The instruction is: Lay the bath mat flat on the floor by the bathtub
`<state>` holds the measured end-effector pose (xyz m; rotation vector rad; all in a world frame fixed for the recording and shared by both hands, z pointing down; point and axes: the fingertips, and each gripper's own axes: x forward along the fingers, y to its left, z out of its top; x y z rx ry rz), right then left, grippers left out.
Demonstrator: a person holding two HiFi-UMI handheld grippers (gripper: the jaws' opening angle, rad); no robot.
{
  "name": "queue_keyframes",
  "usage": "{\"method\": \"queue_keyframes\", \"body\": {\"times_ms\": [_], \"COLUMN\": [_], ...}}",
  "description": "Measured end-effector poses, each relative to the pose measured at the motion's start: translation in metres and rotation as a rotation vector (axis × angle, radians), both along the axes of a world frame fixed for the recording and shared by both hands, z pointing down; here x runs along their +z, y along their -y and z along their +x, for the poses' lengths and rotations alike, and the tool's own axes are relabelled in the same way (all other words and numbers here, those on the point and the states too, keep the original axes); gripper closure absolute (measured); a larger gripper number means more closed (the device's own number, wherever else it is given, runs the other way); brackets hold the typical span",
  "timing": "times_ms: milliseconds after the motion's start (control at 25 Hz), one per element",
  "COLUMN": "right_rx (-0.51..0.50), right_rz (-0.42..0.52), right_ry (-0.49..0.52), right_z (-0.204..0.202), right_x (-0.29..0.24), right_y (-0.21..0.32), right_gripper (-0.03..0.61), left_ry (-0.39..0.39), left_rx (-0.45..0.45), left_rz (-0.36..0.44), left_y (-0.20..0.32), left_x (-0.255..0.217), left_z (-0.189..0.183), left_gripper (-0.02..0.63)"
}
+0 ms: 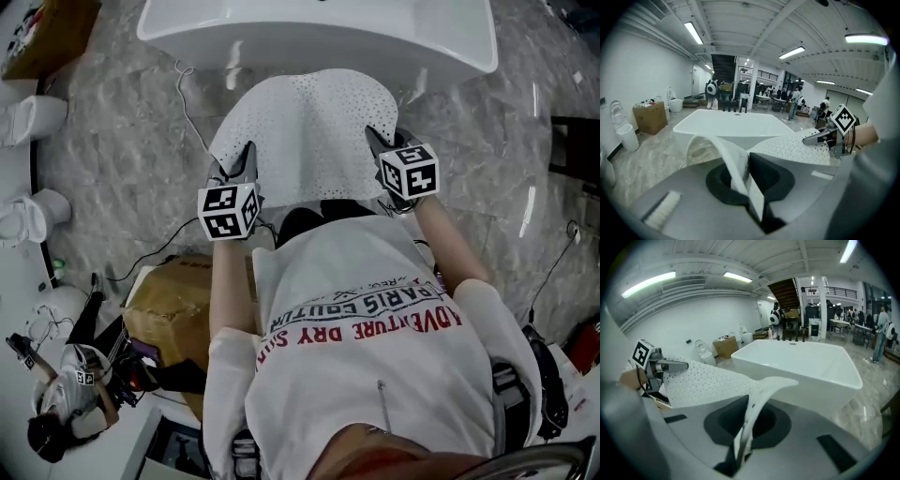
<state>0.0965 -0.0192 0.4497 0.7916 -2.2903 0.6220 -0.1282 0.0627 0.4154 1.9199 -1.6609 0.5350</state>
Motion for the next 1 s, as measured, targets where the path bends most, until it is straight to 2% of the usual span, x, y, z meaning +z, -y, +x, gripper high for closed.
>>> {"method": "queue_keyframes", "body": {"times_ms": [160, 360, 560, 680, 840, 1000], "right_rx": [0.054, 0.142, 0.275, 0.294, 0.281, 0.27], "right_rz": [-0.024, -0.07, -0.154, -0.185, -0.184, -0.188], "right_ry": [-0.042, -0.075, -0.116, -0.137, -0.191, -0.249], "right_z": [-0.006, -0.005, -0.013, -0.018, -0.016, -0.016], "right_x": [0.026, 0.074, 0.146, 0.195, 0.267, 0.342], "right_y": [0.028, 0.059, 0.069, 0.078, 0.094, 0.108], "right_gripper": [0.561, 0.56, 0.56, 0.561, 0.561, 0.56], "left_ry": [-0.005, -0.01, -0.027, -0.037, -0.014, -0.068], "left_rx": [0.055, 0.135, 0.214, 0.23, 0.217, 0.131], "left_rz": [-0.036, -0.118, -0.201, -0.235, -0.288, -0.363], "left_y": [0.045, 0.096, 0.123, 0.135, 0.15, 0.161], "left_x": [0.033, 0.098, 0.173, 0.222, 0.299, 0.385], "left_z": [-0.02, -0.03, -0.043, -0.048, -0.055, -0.071], "left_gripper": [0.584, 0.584, 0.584, 0.584, 0.584, 0.584]}}
